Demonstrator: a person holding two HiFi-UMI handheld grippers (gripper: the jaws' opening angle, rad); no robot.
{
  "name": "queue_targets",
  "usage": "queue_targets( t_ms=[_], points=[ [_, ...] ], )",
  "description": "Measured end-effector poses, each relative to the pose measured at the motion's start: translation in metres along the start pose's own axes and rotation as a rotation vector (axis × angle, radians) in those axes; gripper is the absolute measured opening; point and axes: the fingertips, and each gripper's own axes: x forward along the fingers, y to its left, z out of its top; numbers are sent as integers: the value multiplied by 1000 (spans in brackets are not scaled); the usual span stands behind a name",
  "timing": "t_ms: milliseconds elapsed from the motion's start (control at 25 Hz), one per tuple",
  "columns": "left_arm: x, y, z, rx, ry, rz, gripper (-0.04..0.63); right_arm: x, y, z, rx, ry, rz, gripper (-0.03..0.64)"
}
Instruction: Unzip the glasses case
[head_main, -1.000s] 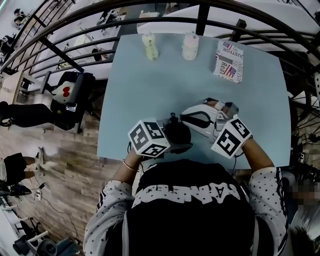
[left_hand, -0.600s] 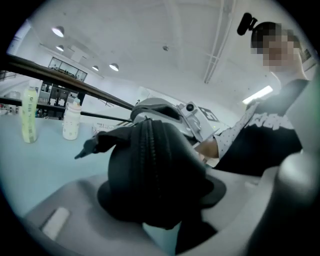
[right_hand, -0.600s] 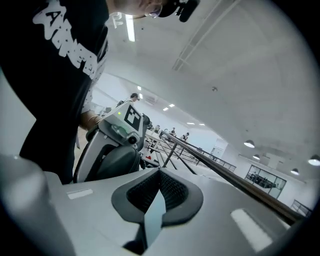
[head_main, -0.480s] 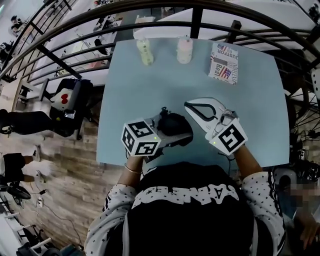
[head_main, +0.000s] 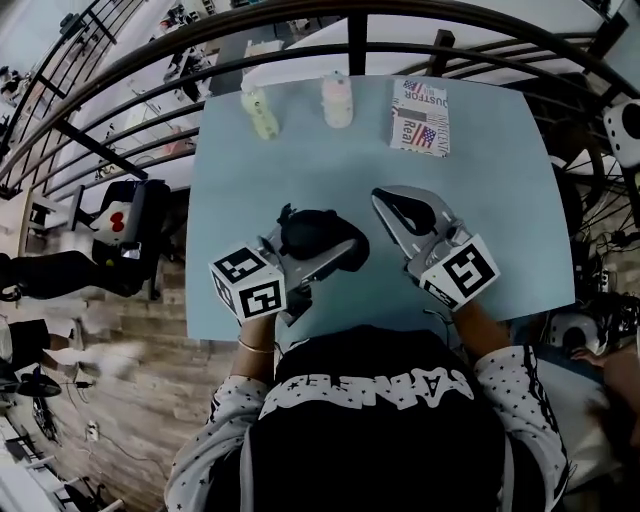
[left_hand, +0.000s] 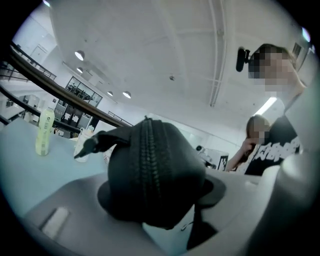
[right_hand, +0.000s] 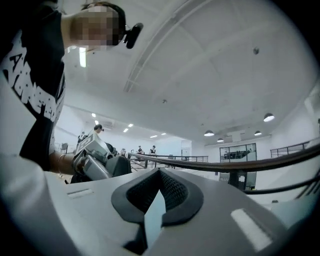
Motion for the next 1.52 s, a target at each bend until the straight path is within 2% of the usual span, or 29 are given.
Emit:
queue_targets(
  t_ms=[160,360,720,1520],
  points=[
    [6,-3,12,-36,-54,0,0,-19,-21,2,133,-42,-89,5],
    [16,-4,15,-61,-69,3,0,-38,-36,2,182,-67,-159,5],
    [22,-3,12,-71,-72,35,0,-55,-41,-5,193,-55,-210,4],
    [29,4,12,-61,-46,19,0,-56,-50,-8,184,-34,-233,3]
  ],
)
